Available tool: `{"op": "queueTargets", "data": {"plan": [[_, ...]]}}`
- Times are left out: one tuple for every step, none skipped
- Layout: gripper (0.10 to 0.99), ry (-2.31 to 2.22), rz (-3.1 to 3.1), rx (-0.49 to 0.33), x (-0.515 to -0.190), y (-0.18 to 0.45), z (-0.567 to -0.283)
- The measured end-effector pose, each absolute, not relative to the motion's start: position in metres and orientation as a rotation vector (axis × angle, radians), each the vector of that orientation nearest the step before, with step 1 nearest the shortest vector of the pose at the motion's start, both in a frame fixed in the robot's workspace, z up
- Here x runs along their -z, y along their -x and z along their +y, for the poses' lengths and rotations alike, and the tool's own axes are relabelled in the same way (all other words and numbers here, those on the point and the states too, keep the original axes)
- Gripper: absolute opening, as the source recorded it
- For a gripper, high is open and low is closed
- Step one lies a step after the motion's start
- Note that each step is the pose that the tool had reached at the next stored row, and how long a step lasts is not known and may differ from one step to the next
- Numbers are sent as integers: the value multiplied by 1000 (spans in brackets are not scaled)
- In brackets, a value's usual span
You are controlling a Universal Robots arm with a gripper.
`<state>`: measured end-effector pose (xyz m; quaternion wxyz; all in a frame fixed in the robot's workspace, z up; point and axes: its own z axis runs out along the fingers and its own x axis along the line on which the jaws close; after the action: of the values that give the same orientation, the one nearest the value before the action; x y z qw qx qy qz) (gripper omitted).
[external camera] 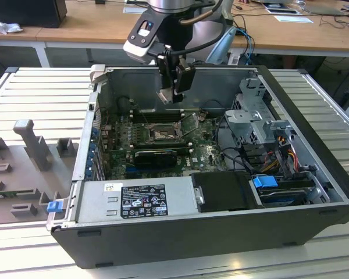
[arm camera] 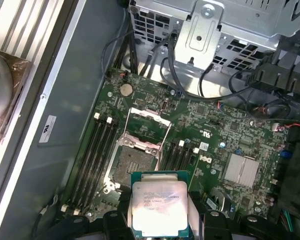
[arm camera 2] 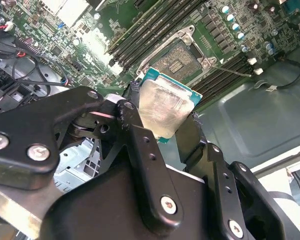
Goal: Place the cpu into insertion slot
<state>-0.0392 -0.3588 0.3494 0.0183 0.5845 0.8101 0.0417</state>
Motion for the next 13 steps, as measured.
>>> {"op": "queueTargets", "data": {"plan": [[529, -1821, 2511, -129, -349, 39, -359], [529, -1830, 2504, -129, -349, 39, -359], [529, -1834, 2501, -129, -349, 39, -359], [529, -1837, 2499, -129, -349, 39, -359], [529, -1843, 2494, -129, -349, 39, -359], [529, -1859, 2481, -128, -349, 39, -359], [529, -1879, 2466, -128, -348, 39, -359], [529, -1892, 2455, -127, -348, 39, -359], [529, -1896, 2452, -127, -348, 39, -359], [529, -1899, 2449, -127, -348, 39, -359], [529, -1904, 2446, -127, -347, 39, -359], [529, -1908, 2443, -127, -347, 39, -359], [529, -1912, 2439, -127, -347, 39, -359]]}}
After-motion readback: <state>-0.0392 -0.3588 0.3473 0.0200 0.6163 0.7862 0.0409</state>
